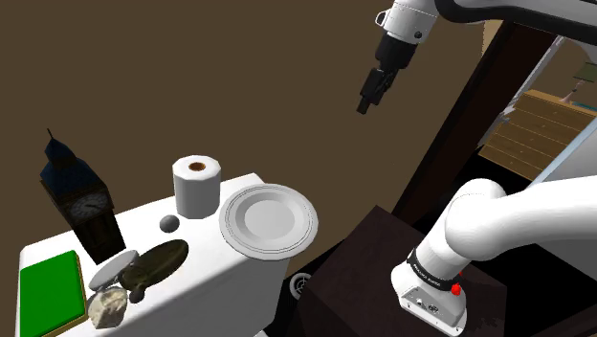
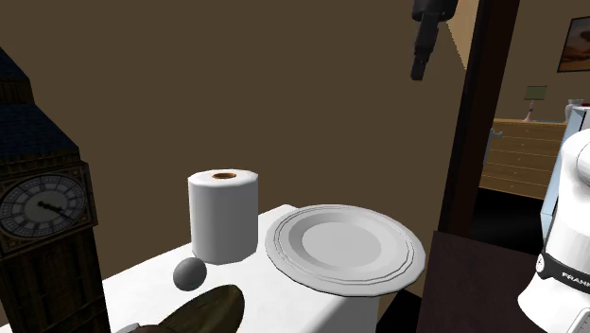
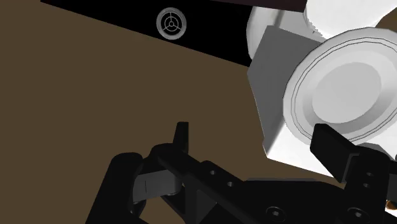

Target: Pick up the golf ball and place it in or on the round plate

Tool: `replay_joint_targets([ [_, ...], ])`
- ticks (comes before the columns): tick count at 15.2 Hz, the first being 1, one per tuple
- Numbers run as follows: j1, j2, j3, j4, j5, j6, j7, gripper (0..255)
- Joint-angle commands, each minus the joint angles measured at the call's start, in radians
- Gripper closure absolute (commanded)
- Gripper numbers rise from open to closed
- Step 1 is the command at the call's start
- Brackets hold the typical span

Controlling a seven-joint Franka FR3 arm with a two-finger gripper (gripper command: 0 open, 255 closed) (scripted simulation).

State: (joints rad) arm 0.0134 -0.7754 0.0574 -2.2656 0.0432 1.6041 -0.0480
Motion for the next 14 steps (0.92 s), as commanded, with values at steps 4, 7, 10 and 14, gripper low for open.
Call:
replay_joint_targets([
  [4, 0.009, 0.045, 0.066, -0.003, 0.035, 0.032, 0.084, 0],
  [7, 0.017, 0.103, 0.131, 0.006, 0.066, 0.066, 0.167, 0],
  [10, 0.023, 0.171, 0.196, 0.026, 0.091, 0.101, 0.251, 0],
  [14, 0.026, 0.279, 0.28, 0.071, 0.11, 0.147, 0.363, 0],
])
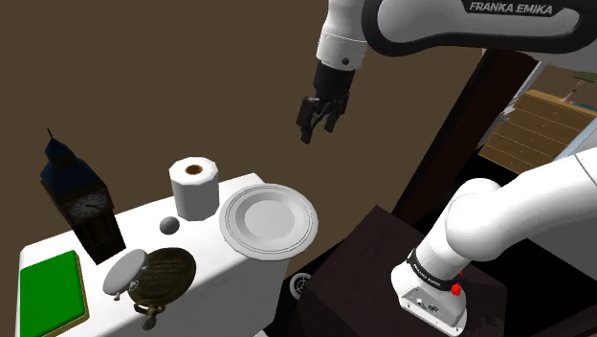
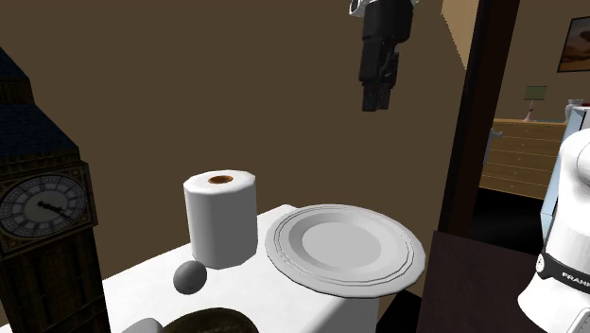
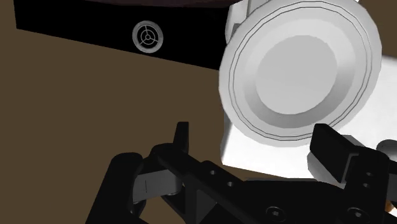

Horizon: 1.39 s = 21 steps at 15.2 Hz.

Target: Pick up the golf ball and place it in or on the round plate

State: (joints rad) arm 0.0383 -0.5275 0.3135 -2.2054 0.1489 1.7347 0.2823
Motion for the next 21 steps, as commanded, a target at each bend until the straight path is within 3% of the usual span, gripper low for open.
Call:
replay_joint_targets([
  [1, 0.001, 0.061, 0.045, 0.025, 0.007, 0.028, 0.062, 0],
  [7, 0.001, 0.264, 0.164, 0.138, -0.015, 0.087, 0.242, 0],
  [13, 0.021, 0.511, 0.259, 0.299, -0.104, 0.122, 0.441, 0],
  [17, 0.068, 0.694, 0.289, 0.437, -0.19, 0.121, 0.573, 0],
  [21, 0.147, 0.881, 0.286, 0.606, -0.272, 0.095, 0.685, 0],
])
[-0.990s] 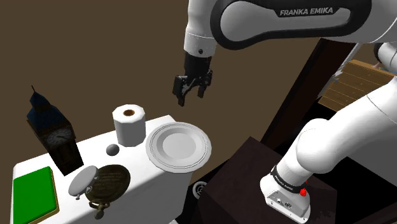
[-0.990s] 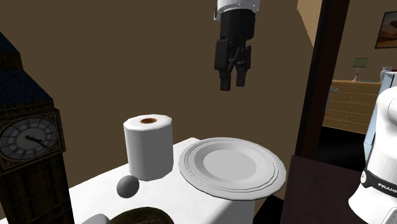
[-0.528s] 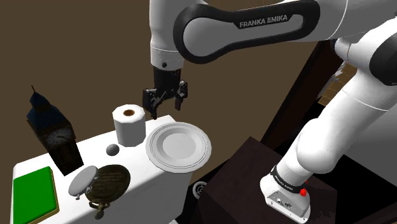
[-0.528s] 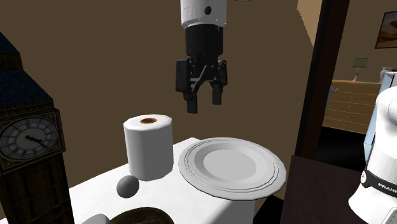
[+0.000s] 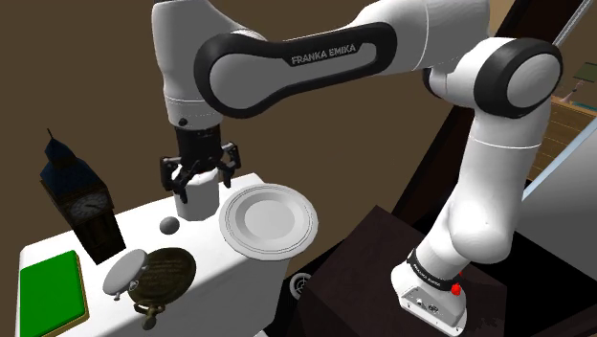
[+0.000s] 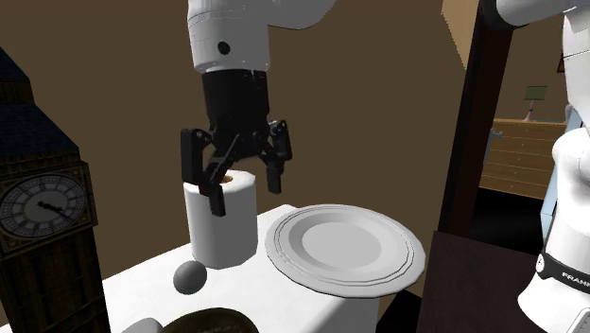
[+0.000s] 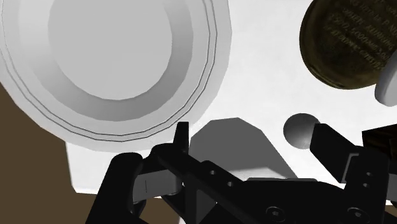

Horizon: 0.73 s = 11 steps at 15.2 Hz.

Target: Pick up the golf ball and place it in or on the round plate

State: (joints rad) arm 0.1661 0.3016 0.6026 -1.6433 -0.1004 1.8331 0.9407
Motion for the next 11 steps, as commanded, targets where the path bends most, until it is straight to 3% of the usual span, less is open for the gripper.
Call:
replay_joint_targets([
  [1, 0.042, 0.099, -0.008, 0.092, -0.041, -0.014, 0.05, 0],
  [6, 0.173, 0.343, -0.044, 0.385, -0.115, -0.093, 0.14, 0],
  [11, 0.168, 0.345, -0.048, 0.332, -0.117, -0.039, 0.143, 0],
])
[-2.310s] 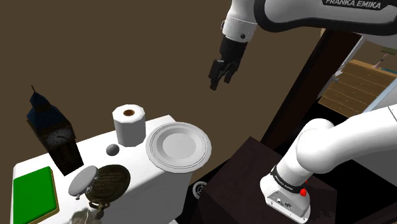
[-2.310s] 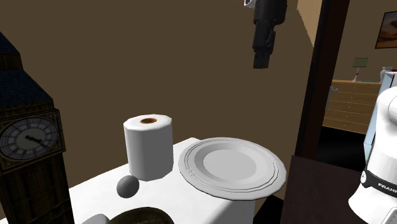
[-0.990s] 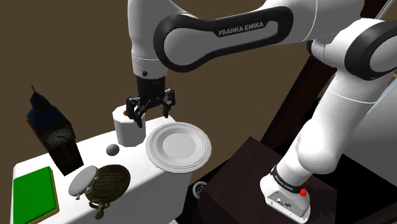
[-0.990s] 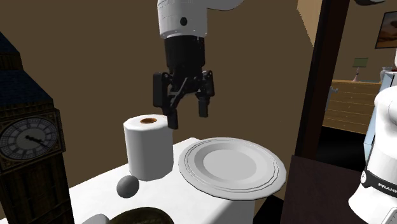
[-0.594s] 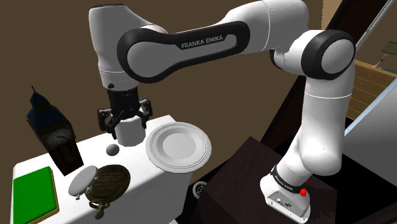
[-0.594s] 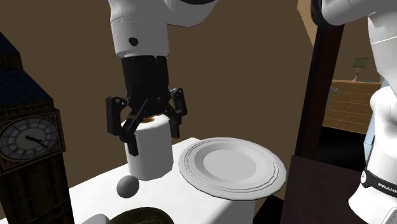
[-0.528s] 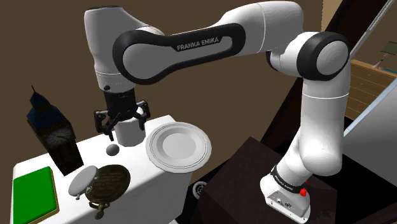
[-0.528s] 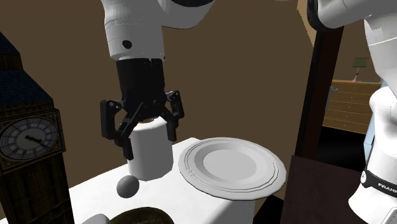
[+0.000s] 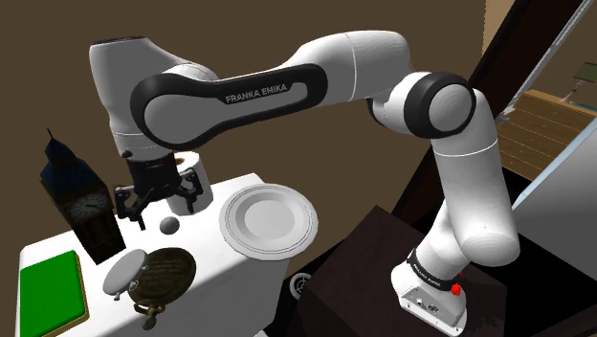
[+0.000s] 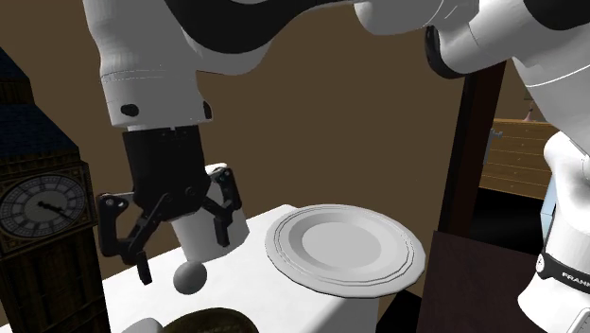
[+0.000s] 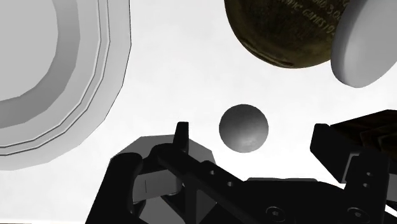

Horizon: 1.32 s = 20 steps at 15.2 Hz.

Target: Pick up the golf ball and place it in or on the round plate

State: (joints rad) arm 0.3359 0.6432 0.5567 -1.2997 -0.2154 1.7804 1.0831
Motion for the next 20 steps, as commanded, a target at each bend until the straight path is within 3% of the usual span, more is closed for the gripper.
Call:
replay_joint_targets([
  [1, -0.003, 0.004, -0.003, -0.024, -0.003, 0.026, 0.002, 0],
  [11, -0.006, 0.008, -0.004, -0.054, -0.006, 0.059, 0.005, 0],
  [12, -0.005, 0.01, -0.004, -0.052, -0.007, 0.058, 0.005, 255],
  [20, -0.005, 0.009, -0.004, -0.052, -0.006, 0.057, 0.005, 255],
])
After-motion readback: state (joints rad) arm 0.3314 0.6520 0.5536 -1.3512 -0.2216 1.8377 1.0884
